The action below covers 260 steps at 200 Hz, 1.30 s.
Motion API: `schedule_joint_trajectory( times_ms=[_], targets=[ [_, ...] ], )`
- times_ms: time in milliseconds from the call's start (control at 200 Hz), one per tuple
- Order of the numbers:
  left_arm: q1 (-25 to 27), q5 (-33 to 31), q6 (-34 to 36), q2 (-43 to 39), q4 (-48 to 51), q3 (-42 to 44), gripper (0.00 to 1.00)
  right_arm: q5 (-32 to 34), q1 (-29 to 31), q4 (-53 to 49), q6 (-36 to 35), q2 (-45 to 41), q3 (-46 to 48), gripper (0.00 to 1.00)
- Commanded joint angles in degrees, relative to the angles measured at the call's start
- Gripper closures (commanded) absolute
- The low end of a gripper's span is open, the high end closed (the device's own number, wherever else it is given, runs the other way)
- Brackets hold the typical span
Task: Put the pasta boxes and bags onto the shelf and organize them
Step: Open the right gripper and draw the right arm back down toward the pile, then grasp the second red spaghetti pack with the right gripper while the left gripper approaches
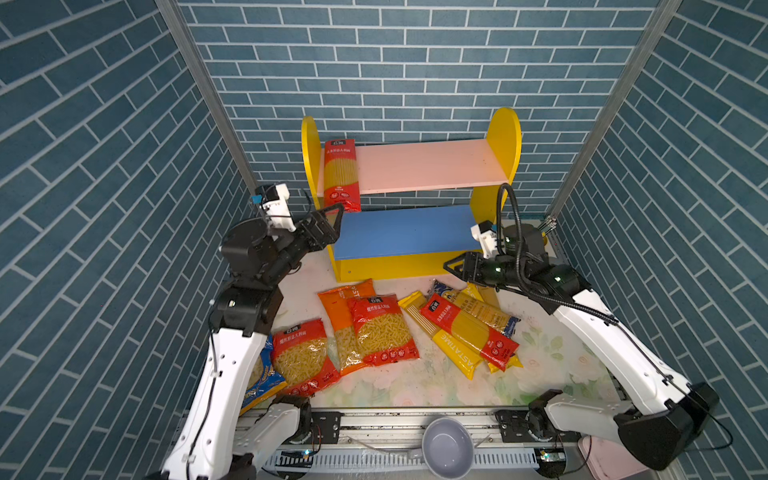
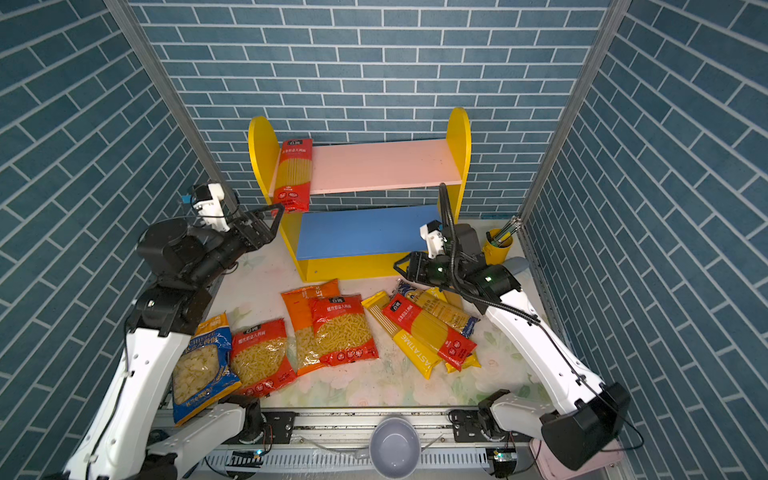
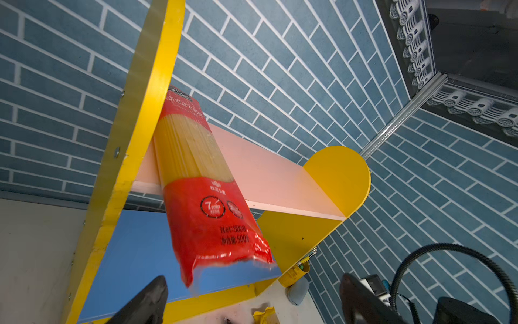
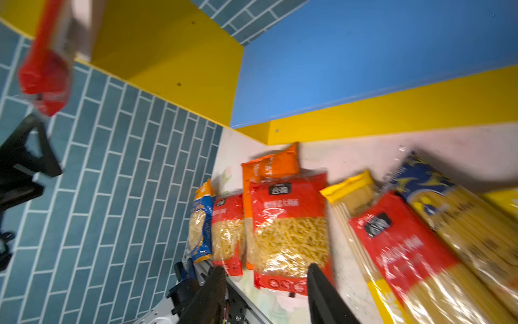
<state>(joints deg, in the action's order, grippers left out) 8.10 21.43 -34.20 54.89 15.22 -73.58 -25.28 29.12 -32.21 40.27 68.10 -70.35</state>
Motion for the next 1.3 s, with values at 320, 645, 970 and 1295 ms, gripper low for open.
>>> schedule_joint_trajectory(
  times_ms=[320, 645, 970, 1295],
  targets=[
    [3.4, -2.3, 3.7, -17.9, 17.5, 19.3, 0.12, 5.8, -16.1, -11.0, -6.9, -3.3, 18.8, 0.5],
    [25.3, -18.1, 3.2, -14.0, 11.8, 30.0, 0.12, 9.2, -15.9, -11.1, -10.0, 1.4, 23.7, 0.39],
    [42.3, -24.5, 0.8, 5.3, -5.1, 33.4, 0.11, 6.7, -11.0, -10.8, -10.2, 5.7, 25.9, 0.38],
    [42.7, -20.4, -0.1, 15.6, -14.7, 34.7, 0.12, -1.1, -4.2, -8.3, -10.0, 9.6, 25.3, 0.39]
  ],
)
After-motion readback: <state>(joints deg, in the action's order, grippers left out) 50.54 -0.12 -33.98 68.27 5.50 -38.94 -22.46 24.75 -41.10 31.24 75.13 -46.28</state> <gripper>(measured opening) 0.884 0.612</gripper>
